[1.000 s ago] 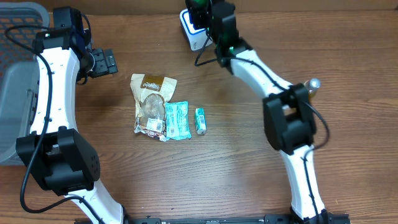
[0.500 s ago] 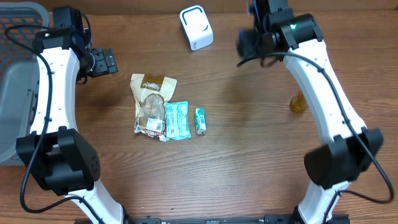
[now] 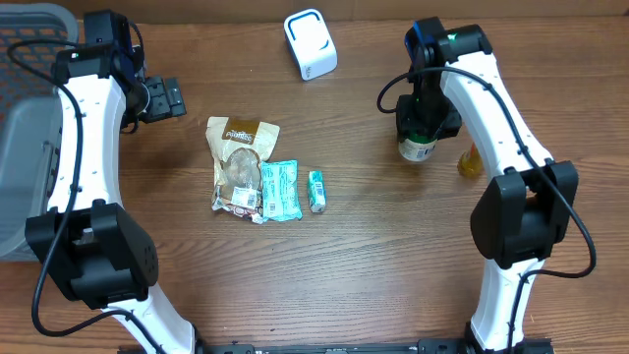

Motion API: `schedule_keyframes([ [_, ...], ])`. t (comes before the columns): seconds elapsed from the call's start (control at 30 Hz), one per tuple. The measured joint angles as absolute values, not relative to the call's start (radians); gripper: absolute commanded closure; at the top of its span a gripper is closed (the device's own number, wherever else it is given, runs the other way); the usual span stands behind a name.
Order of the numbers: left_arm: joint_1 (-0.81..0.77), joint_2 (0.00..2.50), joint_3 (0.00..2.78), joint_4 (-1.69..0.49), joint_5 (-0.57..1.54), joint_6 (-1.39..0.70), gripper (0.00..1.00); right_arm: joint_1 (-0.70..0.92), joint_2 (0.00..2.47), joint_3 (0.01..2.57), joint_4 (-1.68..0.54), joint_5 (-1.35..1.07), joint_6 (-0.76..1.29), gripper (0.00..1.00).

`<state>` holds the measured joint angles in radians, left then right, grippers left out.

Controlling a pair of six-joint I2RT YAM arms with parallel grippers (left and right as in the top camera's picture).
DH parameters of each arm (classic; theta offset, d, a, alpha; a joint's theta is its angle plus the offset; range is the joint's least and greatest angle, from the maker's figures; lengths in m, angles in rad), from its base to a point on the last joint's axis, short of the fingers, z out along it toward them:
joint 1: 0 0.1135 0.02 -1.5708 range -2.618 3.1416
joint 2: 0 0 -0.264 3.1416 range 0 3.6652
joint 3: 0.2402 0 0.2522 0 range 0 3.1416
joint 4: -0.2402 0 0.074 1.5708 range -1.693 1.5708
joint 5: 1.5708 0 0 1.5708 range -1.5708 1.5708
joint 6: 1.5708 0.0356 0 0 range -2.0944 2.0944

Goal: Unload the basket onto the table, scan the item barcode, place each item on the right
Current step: 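Move the tub right and set it down beside the yellow bottle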

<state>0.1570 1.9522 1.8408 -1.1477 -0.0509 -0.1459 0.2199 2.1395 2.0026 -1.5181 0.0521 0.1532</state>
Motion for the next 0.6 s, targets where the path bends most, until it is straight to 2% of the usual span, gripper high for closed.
schedule_keyframes([
  [0.13, 0.157, 1.952, 1.841, -1.148, -0.051, -0.146, 0.00, 0.218, 2.152, 2.003, -1.494, 0.054, 0.153, 0.73],
  [0.23, 0.157, 1.952, 1.841, -1.148, -0.051, -0.146, 0.00, 0.217, 2.154, 2.003, -1.464, 0.072, 0.153, 0.68],
  [0.6, 0.157, 1.952, 1.841, -1.148, -0.051, -0.146, 0.00, 0.216, 2.155, 2.003, -1.452, 0.110, 0.153, 0.68],
])
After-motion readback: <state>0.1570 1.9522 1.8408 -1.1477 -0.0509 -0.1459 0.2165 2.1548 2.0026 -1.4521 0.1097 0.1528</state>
